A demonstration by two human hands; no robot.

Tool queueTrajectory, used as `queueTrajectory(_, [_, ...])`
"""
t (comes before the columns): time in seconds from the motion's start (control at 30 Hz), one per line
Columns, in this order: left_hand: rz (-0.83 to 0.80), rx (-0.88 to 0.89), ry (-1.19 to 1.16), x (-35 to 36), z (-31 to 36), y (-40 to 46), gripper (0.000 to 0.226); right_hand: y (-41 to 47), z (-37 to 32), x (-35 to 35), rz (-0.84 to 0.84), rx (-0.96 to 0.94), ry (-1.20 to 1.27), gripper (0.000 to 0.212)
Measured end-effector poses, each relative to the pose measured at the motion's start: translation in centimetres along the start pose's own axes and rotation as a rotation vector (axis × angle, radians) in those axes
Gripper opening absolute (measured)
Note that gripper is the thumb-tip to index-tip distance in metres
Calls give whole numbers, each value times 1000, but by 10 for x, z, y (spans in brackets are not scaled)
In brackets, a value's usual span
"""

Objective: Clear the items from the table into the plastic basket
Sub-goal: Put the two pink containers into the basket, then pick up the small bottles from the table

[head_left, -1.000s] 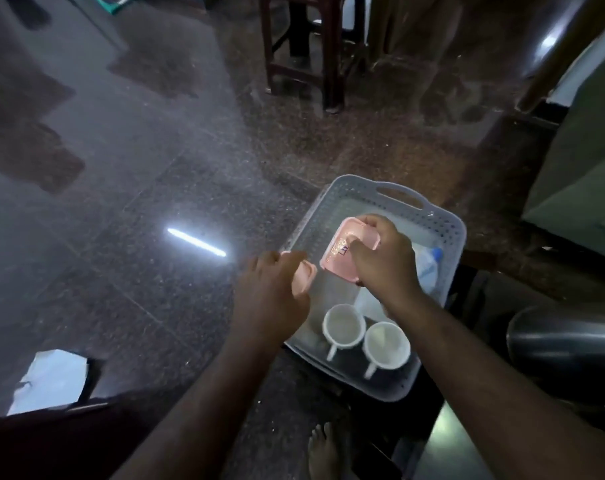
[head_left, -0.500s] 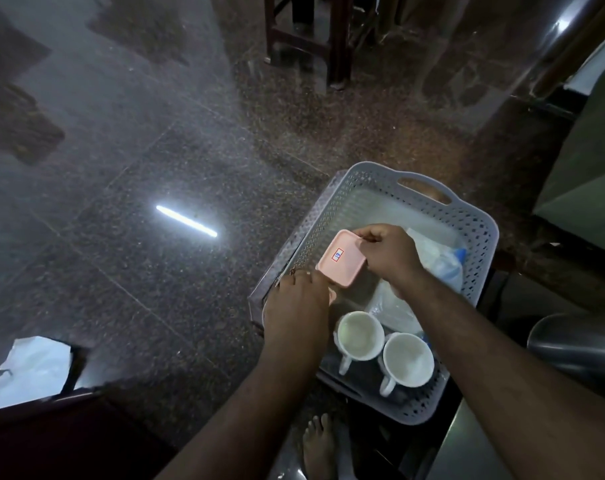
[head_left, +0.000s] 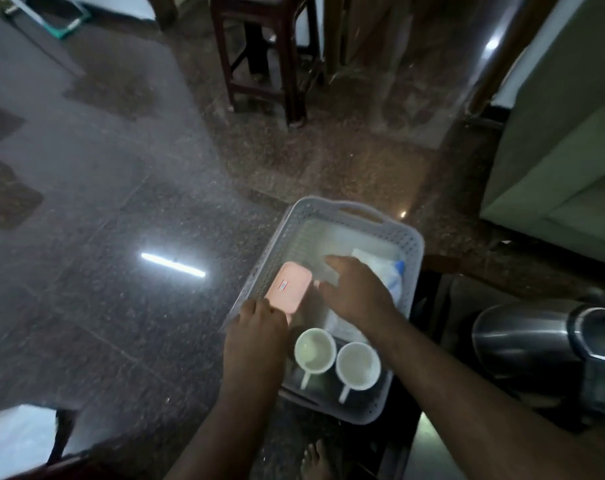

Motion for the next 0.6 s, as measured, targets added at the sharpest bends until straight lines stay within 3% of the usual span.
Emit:
queueTrajectory(0.13, [50, 163, -58, -45, 58, -22, 25, -76, 27, -61, 120, 20, -159, 60])
queueTrajectory(0.2, [155, 271, -52, -81, 107, -39, 28, -120, 42, -101, 166, 54, -213, 65])
queueTrajectory(0.33, [277, 475, -92, -129, 202, -80, 51, -207, 66, -184, 450, 82, -320, 63])
queueTrajectory(0.4, [358, 556, -97, -154, 249, -102, 53, -255, 76, -224, 564, 133, -342, 74])
queueTrajectory(0.5, [343, 649, -102, -175, 304, -132, 58, -318, 103, -260, 702, 240, -414, 79])
queueTrajectory(0.6, [364, 731, -95, -186, 346, -163, 64, -374, 133, -285, 685, 399, -415, 82])
Point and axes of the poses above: each hand's wrist, its own y-axis towards the middle knuckle, its own x-axis out of the palm, z = x × y, the point moved 3 cm from there along y, towards the middle knuckle
